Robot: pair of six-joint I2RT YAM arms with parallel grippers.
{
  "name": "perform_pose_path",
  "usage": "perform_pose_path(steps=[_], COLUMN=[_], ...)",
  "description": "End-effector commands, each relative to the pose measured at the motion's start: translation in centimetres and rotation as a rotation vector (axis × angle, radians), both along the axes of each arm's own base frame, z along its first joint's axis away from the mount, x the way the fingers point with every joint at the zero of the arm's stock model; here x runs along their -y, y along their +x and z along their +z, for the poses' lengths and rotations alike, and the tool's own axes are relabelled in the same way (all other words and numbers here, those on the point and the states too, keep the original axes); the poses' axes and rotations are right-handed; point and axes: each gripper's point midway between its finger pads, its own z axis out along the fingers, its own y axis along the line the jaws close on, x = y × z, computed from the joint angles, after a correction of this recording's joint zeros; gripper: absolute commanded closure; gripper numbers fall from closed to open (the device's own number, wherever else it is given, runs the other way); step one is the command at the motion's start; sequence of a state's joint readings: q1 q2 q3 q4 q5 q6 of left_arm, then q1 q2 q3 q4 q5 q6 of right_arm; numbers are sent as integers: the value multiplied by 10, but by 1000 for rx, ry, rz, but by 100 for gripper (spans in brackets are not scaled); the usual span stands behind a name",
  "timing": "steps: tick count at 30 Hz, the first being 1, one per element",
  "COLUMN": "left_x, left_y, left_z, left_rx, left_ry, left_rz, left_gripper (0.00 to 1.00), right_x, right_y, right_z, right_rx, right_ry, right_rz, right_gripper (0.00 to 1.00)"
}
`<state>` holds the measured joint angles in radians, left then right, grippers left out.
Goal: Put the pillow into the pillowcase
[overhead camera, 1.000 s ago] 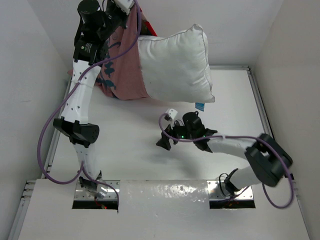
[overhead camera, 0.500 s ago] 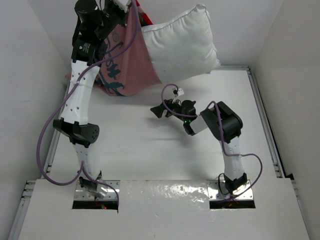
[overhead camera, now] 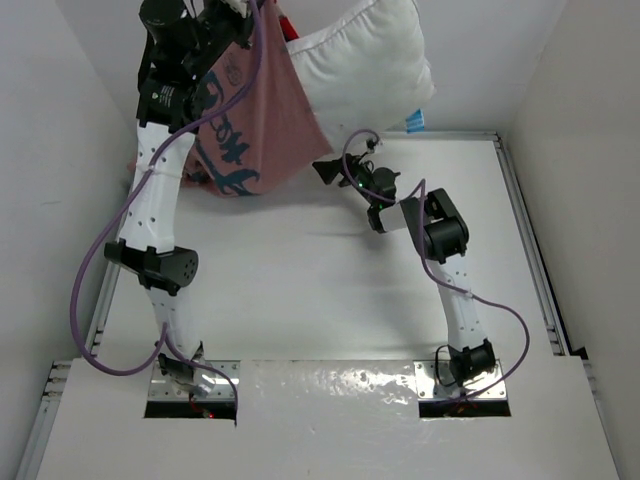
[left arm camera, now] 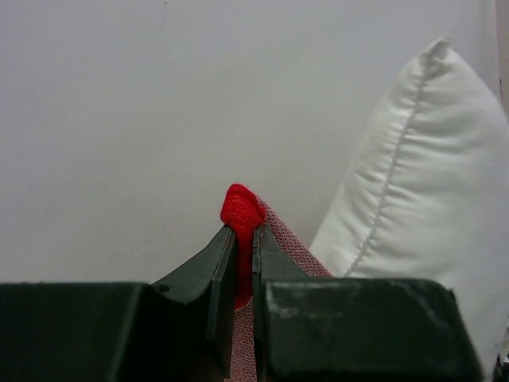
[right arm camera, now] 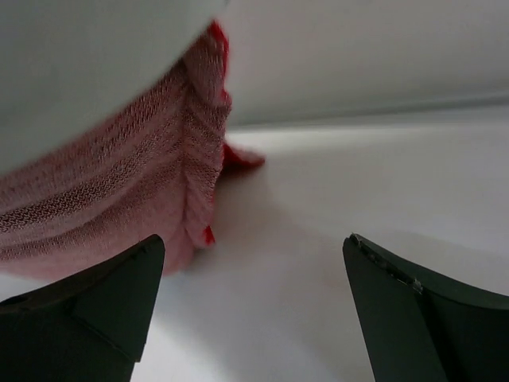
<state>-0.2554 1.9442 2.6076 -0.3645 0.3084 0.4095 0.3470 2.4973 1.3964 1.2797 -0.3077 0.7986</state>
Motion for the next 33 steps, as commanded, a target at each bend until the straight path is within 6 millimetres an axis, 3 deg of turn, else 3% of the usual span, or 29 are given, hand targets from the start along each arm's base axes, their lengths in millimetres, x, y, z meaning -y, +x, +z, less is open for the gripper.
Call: perform_pose_path(steps=[1, 5, 10, 11, 13, 14, 15, 18, 19, 20, 21, 23, 27, 30, 33], left_x=[-31, -33, -31, -31, -25, -24, -21, -13, -12, -11, -11, -11, -11, -12, -11], left_y=[-123, -120, -128, -130, -133, -135, -136, -125, -120, -118, -122, -121, -127, -129, -122], left_z=[150, 149, 157, 160, 161, 163, 161, 143, 135, 130, 129, 121, 122, 122, 113], left_rx=[446, 438, 443, 455, 455, 460, 453, 372, 334, 313, 307, 270, 272, 275, 249], left_ry=[-143, -155, -219, -228, -239, -240, -234, -212, -204, -195, -188, -178, -172, -158, -141], left_rz=[-21, -30, -113, -128, -171, -183, -201, -227, -228, -236, -241, -255, -267, -263, -252], left_gripper=[100, 100, 100, 100, 100, 100, 100, 100, 100, 100, 100, 100, 100, 100, 100], right_x=[-11, -21, -13, -14, -17, -17, -14, -13, -10, -7, -4, 8, 12, 8, 9], right_y=[-20, -24, -11, -12, -8, -10, -11, -20, -28, -29, -32, -37, -51, -59, -66], right_z=[128, 153, 192, 214, 215, 221, 230, 249, 269, 273, 282, 307, 331, 329, 320], right_rx=[458, 541, 662, 715, 711, 728, 748, 776, 826, 834, 857, 873, 902, 878, 823], right_ry=[206, 204, 229, 256, 290, 308, 324, 316, 301, 289, 282, 323, 339, 324, 314], right_rz=[119, 173, 105, 115, 138, 149, 147, 152, 140, 131, 121, 75, 85, 130, 149], right_gripper=[7, 7, 6, 6, 10, 14, 29, 59, 63, 69, 92, 98, 100, 100, 88])
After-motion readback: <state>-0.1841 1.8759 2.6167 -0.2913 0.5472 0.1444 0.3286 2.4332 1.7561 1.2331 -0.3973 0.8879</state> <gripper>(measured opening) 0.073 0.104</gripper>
